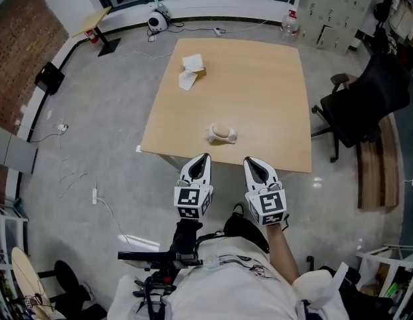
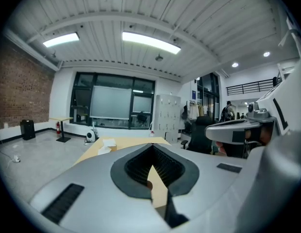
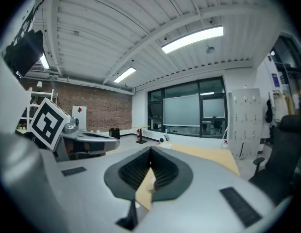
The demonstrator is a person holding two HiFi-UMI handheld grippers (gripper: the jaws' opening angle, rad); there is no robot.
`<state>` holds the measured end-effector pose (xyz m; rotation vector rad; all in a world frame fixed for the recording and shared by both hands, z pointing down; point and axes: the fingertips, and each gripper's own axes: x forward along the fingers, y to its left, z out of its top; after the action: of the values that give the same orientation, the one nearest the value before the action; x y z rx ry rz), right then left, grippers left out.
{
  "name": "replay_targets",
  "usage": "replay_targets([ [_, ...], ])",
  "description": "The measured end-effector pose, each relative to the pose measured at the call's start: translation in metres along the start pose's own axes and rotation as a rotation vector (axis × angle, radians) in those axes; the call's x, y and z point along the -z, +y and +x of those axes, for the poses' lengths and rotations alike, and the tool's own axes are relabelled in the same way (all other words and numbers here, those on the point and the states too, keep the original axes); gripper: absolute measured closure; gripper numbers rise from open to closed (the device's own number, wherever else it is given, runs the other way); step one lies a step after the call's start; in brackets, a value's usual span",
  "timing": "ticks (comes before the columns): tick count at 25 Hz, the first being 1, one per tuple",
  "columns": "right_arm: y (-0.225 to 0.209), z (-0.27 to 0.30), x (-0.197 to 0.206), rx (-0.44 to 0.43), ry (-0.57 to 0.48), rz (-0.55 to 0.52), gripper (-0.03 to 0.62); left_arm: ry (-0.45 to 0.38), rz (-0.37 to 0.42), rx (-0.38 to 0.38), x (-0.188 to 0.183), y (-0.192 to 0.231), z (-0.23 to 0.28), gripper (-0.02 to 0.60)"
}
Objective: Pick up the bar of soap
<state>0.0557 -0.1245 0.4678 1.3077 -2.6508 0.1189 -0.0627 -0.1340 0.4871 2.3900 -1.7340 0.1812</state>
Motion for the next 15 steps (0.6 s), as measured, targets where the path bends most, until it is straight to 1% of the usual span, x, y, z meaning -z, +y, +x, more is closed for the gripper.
replay_targets([
  [4,-0.027,0.022,-0.007,-0.019,-0.010,0.016,0.590,-0.020,0.002,-0.022,-0.016,0.001,0.031,0.577],
  [8,-0.041,0.037,-0.008,-0.060,-0.006,0.032,0.589,-0.019,0.000,-0.054,-0.021,0.000,0.050,0.577],
  [11,-0.046,0.048,-0.010,-0.078,-0.001,0.052,0.590,-0.009,0.006,-0.064,-0.024,0.001,0.059,0.577],
  [15,-0.040,0.063,-0.007,-0.112,0.021,0.060,0.590,0.024,-0.006,-0.077,-0.016,0.013,0.068,0.577],
])
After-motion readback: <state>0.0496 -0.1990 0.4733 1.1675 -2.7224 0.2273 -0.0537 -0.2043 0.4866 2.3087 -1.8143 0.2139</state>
